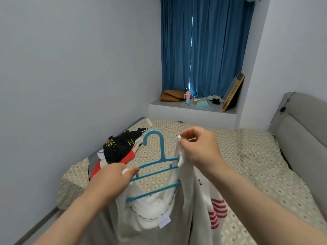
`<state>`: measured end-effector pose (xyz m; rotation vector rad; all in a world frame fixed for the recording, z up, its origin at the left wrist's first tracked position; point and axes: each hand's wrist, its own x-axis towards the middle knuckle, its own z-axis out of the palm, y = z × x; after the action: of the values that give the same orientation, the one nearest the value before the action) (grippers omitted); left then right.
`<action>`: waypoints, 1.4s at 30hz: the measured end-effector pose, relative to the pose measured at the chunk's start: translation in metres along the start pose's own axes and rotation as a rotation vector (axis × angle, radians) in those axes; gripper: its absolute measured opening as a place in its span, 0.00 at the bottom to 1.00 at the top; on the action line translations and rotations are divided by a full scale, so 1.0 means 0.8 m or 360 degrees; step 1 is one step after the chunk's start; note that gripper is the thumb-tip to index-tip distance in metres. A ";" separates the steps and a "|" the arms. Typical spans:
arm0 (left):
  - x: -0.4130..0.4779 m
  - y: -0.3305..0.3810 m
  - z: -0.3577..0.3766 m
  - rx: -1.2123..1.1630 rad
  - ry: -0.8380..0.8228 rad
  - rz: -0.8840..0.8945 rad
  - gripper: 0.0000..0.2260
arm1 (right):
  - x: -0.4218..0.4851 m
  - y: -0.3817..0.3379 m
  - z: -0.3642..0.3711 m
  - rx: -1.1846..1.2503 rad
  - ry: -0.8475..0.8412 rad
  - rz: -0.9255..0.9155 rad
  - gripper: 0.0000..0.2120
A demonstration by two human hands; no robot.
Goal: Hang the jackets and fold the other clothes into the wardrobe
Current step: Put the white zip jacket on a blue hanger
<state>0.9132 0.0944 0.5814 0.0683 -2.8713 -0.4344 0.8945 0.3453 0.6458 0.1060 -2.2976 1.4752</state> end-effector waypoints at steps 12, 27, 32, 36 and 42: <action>-0.015 -0.007 -0.024 -0.0236 0.0432 0.0082 0.21 | -0.095 0.062 -0.008 -0.0456 -0.0128 -0.0852 0.09; 0.001 -0.022 -0.068 -0.0818 0.0473 -0.0010 0.10 | 0.007 0.031 -0.043 -0.1132 -0.0814 -0.0698 0.16; 0.011 -0.028 -0.105 -0.1977 0.0637 -0.0360 0.07 | 0.004 0.048 -0.045 -0.1045 -0.0856 -0.0569 0.12; -0.019 -0.010 -0.121 -0.2174 0.0293 0.0012 0.01 | -0.009 0.053 -0.040 -0.0849 -0.0795 -0.0513 0.11; -0.040 -0.005 -0.115 -0.1332 -0.0020 0.0382 0.14 | -0.019 0.039 -0.045 -0.0498 -0.0540 -0.0600 0.14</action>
<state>0.9664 0.0665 0.6586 -0.4123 -2.4237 -1.5095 0.9105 0.3886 0.6262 0.7034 -2.5574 0.9551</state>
